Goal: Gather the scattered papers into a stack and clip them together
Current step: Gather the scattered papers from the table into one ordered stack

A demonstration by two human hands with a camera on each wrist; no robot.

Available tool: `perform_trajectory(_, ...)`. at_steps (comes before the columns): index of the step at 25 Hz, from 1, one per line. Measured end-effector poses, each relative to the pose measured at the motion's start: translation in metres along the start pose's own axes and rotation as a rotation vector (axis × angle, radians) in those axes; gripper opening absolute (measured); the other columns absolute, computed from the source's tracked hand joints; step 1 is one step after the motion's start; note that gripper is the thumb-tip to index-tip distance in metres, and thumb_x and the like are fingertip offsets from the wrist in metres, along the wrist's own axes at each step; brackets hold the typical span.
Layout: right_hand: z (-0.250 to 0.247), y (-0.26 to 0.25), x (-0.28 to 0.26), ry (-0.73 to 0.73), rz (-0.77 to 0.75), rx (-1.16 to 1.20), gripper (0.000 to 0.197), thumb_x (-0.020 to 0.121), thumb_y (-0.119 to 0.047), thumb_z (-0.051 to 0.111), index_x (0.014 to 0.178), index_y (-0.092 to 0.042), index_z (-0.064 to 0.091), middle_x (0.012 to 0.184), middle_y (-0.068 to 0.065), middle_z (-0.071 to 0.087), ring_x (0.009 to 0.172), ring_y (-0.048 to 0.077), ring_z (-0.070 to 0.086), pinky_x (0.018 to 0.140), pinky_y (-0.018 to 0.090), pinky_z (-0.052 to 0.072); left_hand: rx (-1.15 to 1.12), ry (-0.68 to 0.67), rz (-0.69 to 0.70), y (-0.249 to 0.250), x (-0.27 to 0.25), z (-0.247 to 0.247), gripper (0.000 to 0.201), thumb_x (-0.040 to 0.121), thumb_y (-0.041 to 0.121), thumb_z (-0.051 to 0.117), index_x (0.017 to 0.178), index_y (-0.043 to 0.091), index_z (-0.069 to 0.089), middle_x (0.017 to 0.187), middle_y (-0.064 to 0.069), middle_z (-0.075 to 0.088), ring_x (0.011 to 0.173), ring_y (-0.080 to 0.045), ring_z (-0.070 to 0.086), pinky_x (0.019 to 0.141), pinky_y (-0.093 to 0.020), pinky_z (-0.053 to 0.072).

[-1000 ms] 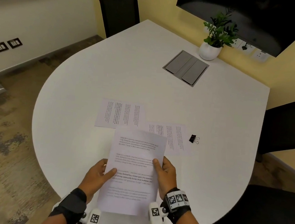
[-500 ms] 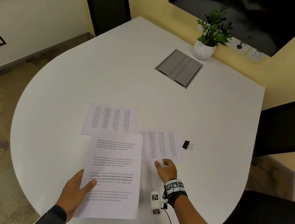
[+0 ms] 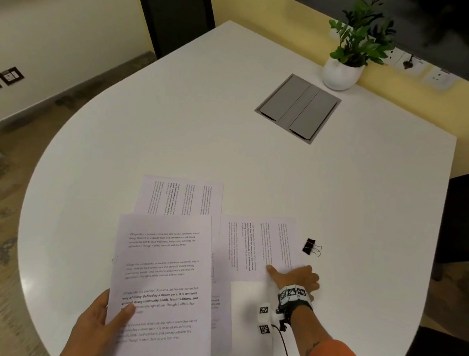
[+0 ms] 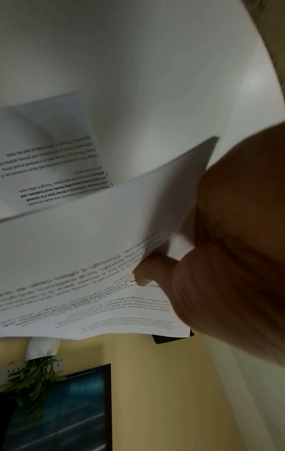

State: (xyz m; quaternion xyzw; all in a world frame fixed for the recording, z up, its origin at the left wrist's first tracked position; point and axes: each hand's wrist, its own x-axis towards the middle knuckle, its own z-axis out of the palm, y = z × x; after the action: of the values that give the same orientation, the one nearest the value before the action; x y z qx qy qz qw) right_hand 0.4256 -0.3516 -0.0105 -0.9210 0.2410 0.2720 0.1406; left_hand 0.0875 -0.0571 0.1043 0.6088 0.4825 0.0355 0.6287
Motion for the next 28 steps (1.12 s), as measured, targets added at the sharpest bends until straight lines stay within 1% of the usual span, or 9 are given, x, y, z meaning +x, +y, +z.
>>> perform_trajectory(4,0.008,-0.004,0.009,0.010,-0.008,-0.111,0.135,0.060,-0.068,0.089,0.158,-0.006,0.019,0.158,0.017,0.027,0.152,0.039,0.022,0.114,0.060,0.039,0.027,0.008,-0.022,0.001,0.007,0.003,0.034,0.089,0.022,0.081,0.114,0.041,0.068,0.106,0.005,0.084,0.099,-0.027,0.080,0.096,-0.055,0.059)
perform_trajectory(8,0.008,-0.013,0.010,-0.022,-0.033,-0.036,0.111,0.067,-0.052,0.093,0.148,-0.008,0.030,0.149,0.016,0.043,0.144,0.038,0.035,0.110,0.056,0.043,0.012,0.012,-0.025,0.003,0.005,0.012,0.034,0.091,0.015,0.078,0.120,0.032,0.070,0.100,0.006,0.085,0.096,-0.027,0.081,0.094,-0.054,0.060)
perform_trajectory(12,0.010,-0.010,0.004,-0.035,-0.054,0.364,0.080,0.071,-0.015,0.092,0.133,-0.004,0.043,0.130,0.021,0.065,0.118,0.041,0.065,0.096,0.051,0.059,-0.016,0.018,-0.027,0.004,0.003,0.015,0.037,0.091,0.012,0.078,0.123,0.028,0.069,0.100,0.004,0.085,0.095,-0.027,0.081,0.094,-0.054,0.060)
perform_trajectory(14,0.002,-0.001,-0.001,-0.004,-0.094,0.548,0.065,0.076,-0.006,0.086,0.132,-0.002,0.053,0.126,0.021,0.068,0.106,0.036,0.068,0.091,0.044,0.061,-0.022,0.019,-0.024,0.003,0.003,0.013,0.038,0.091,0.013,0.079,0.124,0.028,0.069,0.102,0.004,0.085,0.097,-0.027,0.081,0.095,-0.055,0.060)
perform_trajectory(16,-0.011,0.011,-0.009,0.035,-0.175,0.670,0.038,0.082,-0.005,0.081,0.117,-0.008,0.067,0.120,0.018,0.073,0.095,0.028,0.067,0.092,0.040,0.059,-0.032,0.017,-0.013,0.002,0.001,0.011,0.035,0.091,0.012,0.079,0.121,0.029,0.071,0.103,0.004,0.084,0.098,-0.028,0.080,0.096,-0.057,0.059)
perform_trajectory(19,-0.039,0.032,-0.022,0.120,-0.305,0.777,0.013,0.089,-0.013,0.078,0.099,-0.017,0.070,0.110,0.018,0.077,0.092,0.031,0.072,0.090,0.045,0.062,-0.054,0.001,0.009,0.002,-0.001,0.009,0.032,0.091,0.013,0.078,0.117,0.030,0.072,0.105,0.004,0.084,0.099,-0.026,0.080,0.097,-0.056,0.059)
perform_trajectory(24,-0.105,0.067,-0.062,0.211,-0.425,0.873,0.010,0.093,-0.015,0.077,0.102,-0.017,0.075,0.097,0.008,0.077,0.095,0.034,0.074,0.094,0.049,0.061,-0.074,-0.043,0.070,0.002,-0.009,0.010,0.031,0.092,0.012,0.077,0.115,0.032,0.071,0.106,0.013,0.083,0.101,-0.012,0.078,0.095,-0.042,0.059)
perform_trajectory(26,-0.135,0.076,-0.084,0.225,-0.504,0.878,0.012,0.096,-0.015,0.074,0.107,-0.010,0.075,0.092,0.009,0.077,0.088,0.033,0.073,0.090,0.045,0.060,-0.080,-0.063,0.087,0.004,-0.014,0.011,0.031,0.093,0.011,0.076,0.114,0.032,0.070,0.103,0.018,0.082,0.096,-0.002,0.077,0.087,-0.029,0.059)
perform_trajectory(28,-0.163,0.081,-0.109,0.233,-0.592,0.858,0.013,0.099,-0.013,0.070,0.108,-0.006,0.074,0.087,0.003,0.074,0.079,0.023,0.069,0.082,0.035,0.058,-0.081,-0.080,0.097,0.005,-0.018,0.012,0.030,0.093,0.011,0.076,0.115,0.031,0.070,0.104,0.019,0.082,0.096,0.001,0.076,0.090,-0.029,0.058)
